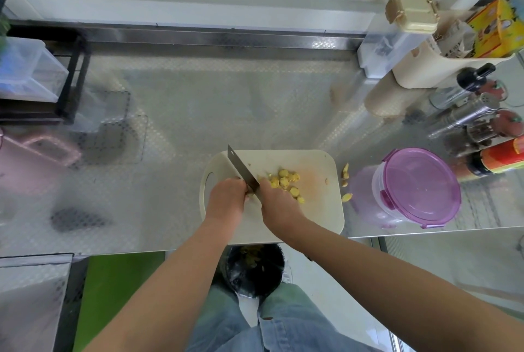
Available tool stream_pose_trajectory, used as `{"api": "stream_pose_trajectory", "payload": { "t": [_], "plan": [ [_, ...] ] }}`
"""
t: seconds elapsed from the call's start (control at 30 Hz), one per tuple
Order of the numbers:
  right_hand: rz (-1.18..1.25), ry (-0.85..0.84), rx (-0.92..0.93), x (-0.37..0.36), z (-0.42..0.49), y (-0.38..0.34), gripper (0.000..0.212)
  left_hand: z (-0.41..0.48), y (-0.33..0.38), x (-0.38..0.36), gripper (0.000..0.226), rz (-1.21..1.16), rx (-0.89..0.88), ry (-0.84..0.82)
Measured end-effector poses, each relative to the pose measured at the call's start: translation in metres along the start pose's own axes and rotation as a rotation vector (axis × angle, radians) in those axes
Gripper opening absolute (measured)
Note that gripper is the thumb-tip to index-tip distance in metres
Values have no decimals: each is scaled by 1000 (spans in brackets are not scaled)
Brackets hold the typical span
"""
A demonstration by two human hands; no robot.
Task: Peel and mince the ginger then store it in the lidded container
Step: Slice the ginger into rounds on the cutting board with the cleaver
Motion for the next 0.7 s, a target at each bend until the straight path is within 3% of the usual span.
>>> {"api": "stream_pose_trajectory", "payload": {
  "t": [0.07,0.27,0.37,0.6,0.7],
  "plan": [
    [-3,1,0,4,5,-6,24,-1,2,1,22,12,-9,1],
    [66,2,-10,11,10,-3,16,-9,2,1,17,54,-21,60],
    [82,5,11,13,3,0,11,-14,6,0,25,86,-17,83],
    [-36,6,43,11,-12,8,38,-11,1,2,18,65,-15,129],
    [-25,11,37,7,-12,8,36,-11,0,-5,17,89,-40,99]
  ]
}}
Point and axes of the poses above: each hand's wrist, its own z-axis towards the middle knuckle, its own x-axis out of the back of the hand, y = z × x, the point moved 6 cm from there along z, towards the middle knuckle, and after that the axes turned 6 degrees about -x, right-handed, at the moved point
